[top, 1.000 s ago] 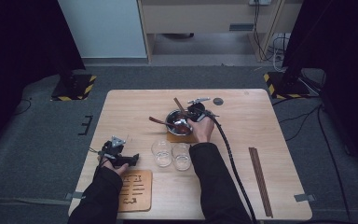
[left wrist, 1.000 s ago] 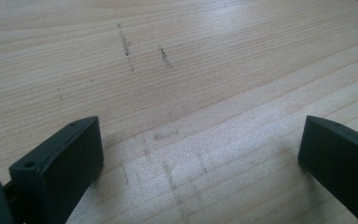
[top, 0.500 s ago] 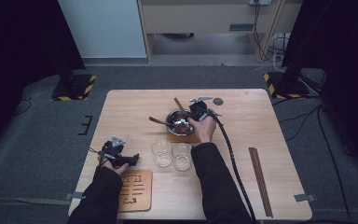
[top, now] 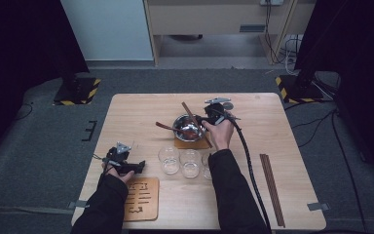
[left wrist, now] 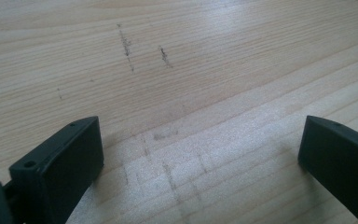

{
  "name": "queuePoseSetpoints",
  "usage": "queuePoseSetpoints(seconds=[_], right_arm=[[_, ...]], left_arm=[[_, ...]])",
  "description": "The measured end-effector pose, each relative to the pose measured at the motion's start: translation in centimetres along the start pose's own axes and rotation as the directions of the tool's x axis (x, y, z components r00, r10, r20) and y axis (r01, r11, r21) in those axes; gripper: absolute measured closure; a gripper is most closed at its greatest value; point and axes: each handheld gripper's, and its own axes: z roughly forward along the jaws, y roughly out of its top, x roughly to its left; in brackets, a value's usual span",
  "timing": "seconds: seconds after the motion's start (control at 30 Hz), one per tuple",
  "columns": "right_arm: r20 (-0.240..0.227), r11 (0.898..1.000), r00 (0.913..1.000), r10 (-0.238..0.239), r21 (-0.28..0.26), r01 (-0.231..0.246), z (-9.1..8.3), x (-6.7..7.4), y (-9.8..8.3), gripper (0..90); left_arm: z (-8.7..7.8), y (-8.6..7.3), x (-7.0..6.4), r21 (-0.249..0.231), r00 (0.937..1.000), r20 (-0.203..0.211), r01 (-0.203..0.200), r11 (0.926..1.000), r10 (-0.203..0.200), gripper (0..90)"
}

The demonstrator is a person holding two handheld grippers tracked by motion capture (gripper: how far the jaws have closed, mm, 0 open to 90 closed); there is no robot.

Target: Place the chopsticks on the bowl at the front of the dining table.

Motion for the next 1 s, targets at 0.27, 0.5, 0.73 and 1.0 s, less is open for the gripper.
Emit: queuePoseSetpoints(seconds=[0.27,0.5,0.73,1.0], right_arm=[[0.000,1.000,0.9999,0.010,-0.027,-0.010,-1.8,-0.7,-0.2,40.5],[0.018,1.000,0.9998,-0.008,-0.015,0.009,-2.5,-1.3,-1.1,36.9],[0.018,1.000,0.9998,-0.001,-0.013,0.002,-2.5,-2.0,-2.1,36.1],[0.018,1.000,0.9998,0.001,0.012,-0.002,-1.9,-2.2,-3.1,35.7]], left_arm=[[0.0,0.0,0.0,0.000,1.0000,0.000,0.000,1.0000,0.000,0.0],[0.0,0.0,0.0,0.000,1.0000,0.000,0.000,1.0000,0.000,0.0],[0.0,0.0,0.0,0.000,1.0000,0.000,0.000,1.0000,0.000,0.0],[0.0,0.0,0.0,0.000,1.0000,0.000,0.000,1.0000,0.000,0.0]])
